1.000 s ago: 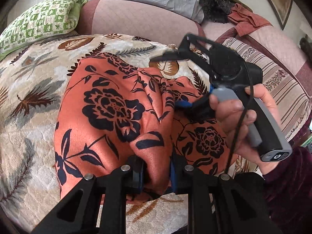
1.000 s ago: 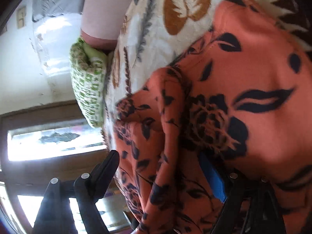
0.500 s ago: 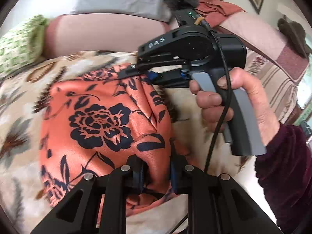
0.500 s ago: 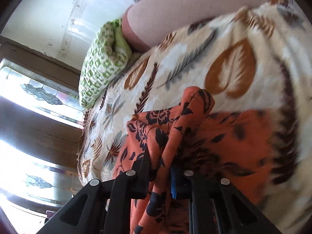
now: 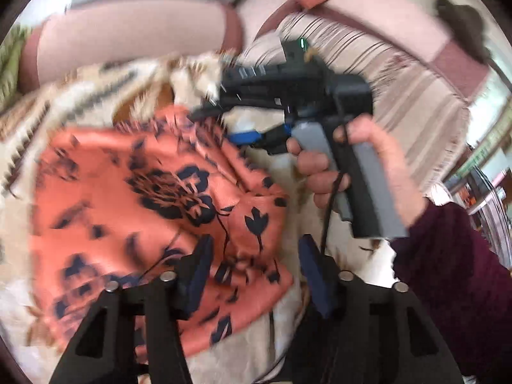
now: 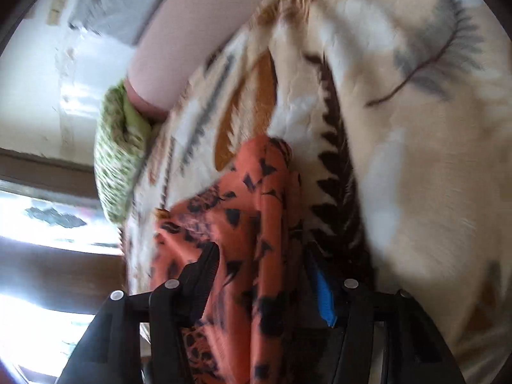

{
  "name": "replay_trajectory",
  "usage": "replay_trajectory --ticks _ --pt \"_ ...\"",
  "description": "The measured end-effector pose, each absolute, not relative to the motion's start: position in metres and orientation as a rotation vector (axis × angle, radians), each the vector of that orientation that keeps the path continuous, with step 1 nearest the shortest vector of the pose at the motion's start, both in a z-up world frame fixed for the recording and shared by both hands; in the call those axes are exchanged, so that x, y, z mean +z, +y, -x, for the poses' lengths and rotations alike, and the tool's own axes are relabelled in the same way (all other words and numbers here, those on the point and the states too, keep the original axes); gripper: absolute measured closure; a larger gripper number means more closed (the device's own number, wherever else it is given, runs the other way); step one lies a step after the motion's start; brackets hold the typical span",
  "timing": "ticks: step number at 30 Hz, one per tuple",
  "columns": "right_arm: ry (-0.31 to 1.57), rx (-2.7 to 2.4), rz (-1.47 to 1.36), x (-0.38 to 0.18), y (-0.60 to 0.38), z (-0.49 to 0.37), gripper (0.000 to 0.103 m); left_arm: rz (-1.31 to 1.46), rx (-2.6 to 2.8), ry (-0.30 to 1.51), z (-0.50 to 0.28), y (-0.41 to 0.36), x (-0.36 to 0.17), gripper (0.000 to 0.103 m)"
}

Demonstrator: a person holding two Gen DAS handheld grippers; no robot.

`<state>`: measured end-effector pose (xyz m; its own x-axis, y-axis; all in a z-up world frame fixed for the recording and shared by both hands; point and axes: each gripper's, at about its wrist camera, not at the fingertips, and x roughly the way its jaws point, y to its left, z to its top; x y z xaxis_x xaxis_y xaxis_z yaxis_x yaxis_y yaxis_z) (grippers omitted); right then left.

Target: Fold small clothes

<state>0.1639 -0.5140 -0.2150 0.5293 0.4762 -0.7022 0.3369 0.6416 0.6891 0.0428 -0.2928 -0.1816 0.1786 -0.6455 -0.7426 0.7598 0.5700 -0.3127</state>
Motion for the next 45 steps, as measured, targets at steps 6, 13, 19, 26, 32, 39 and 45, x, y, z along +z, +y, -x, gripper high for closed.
replay_trajectory --ticks 6,13,19,26,32,39,45 --pt "0.971 0.165 -0.771 -0.157 -0.481 -0.122 0.045 -0.201 -0.793 0.764 -0.048 -0.218 -0.144 0.035" --pt "1.150 0.157 -0.709 -0.185 -0.434 -0.089 0.061 -0.306 -0.506 0.898 -0.095 -0.197 -0.196 0.035" --pt "1.208 0.101 -0.830 -0.219 -0.438 -0.052 0.069 -0.239 -0.533 1.027 -0.086 -0.176 -0.240 0.032" --pt "1.123 0.127 -0.762 -0.162 -0.437 -0.077 0.066 -0.225 -0.495 0.944 -0.091 -0.177 -0.203 0.034" --pt "1.043 0.095 -0.700 -0.147 -0.432 -0.125 0.067 -0.256 -0.402 0.874 -0.119 -0.196 -0.190 0.034" --pt "1.072 0.006 -0.709 -0.191 -0.435 -0.171 0.066 -0.291 -0.335 0.917 -0.148 -0.214 -0.220 0.034" --pt "1.093 0.028 -0.792 -0.212 -0.440 -0.178 0.067 -0.290 -0.323 0.926 -0.151 -0.216 -0.227 0.034"
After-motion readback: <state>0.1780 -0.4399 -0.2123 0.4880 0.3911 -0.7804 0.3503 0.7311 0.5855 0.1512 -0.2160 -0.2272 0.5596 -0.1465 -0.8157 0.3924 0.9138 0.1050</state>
